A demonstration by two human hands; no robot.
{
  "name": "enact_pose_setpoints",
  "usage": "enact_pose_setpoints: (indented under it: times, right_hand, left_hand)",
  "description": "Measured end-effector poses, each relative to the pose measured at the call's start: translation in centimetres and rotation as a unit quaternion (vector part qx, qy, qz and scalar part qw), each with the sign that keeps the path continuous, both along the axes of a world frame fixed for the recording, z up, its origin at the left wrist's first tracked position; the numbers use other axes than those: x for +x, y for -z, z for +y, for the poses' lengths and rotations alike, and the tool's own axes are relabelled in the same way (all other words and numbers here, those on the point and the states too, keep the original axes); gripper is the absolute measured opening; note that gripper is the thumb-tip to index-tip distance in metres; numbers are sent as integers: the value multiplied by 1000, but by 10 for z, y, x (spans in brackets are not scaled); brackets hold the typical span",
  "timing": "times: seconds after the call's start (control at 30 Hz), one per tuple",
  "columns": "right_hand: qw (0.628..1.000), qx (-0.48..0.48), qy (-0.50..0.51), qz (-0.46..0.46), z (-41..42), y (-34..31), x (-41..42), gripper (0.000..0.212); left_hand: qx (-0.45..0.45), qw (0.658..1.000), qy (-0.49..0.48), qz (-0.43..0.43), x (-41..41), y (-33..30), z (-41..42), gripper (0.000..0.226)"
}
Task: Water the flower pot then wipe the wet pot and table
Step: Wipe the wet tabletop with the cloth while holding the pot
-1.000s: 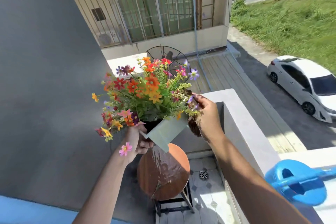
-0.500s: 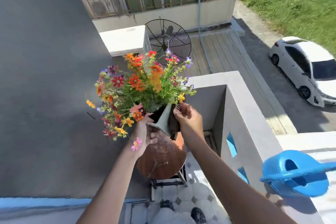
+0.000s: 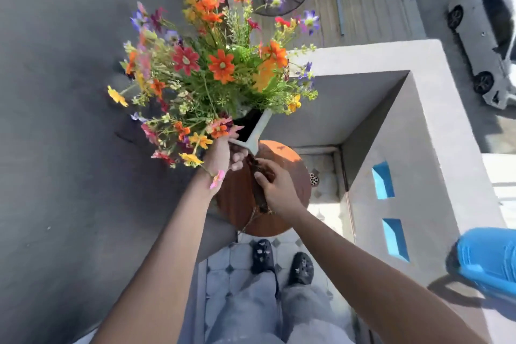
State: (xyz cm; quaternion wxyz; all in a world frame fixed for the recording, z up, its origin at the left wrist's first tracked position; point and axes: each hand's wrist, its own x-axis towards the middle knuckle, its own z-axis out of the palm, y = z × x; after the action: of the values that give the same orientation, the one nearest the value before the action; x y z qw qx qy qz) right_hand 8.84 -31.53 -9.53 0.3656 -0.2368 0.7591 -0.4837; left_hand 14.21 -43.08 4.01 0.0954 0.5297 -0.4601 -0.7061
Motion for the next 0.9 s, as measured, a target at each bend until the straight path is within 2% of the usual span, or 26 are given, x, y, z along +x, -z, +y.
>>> enact_pose_setpoints:
  times: [0.1,0.13,0.23,0.27,0.33,0.47,0.6,0.7,0.73,0.8,0.9]
  right_hand:
    - [993,14,-84,76,-22,30,30,38]
    - [985,34,-126,109,-26,42,40,40]
    - [930,120,-277,210,-27,86,66,43]
    - [909,143,-310,239,-24,100,72,42]
    - [891,158,-331,268,-18,120,76,43]
    - [880,159,-319,313,-10,114,51,72]
    - [910,188,-188,317,-4,122,-15,51]
    - [935,236,-96,248,16,138,-54,45]
    - [937,245,-84,235,23,142,-59,42]
    - [920,252,-125,274,29,152,-58,39]
    - [933,212,-118,265,17,144,-32,45]
  left_hand:
    - [5,998,-18,-60,14,7,-8,37]
    - [11,998,-26,-47,13,10,-12,35]
    - [-7,1000,-16,6,7,24,-25,25]
    - [-8,1000,-13,5,7,25,-26,27]
    - [1,1000,-13,20,11,32,-28,30]
    - [14,1000,-15,23,15,43,-30,28]
    - [18,999,-23,34,18,48,-29,22]
    - [20,999,-23,43,19,49,-28,24]
    - [17,999,-23,44,20,48,-27,24]
    - [13,999,-23,46,20,47,-26,25]
    - [14,998,-21,55,19,48,-24,24]
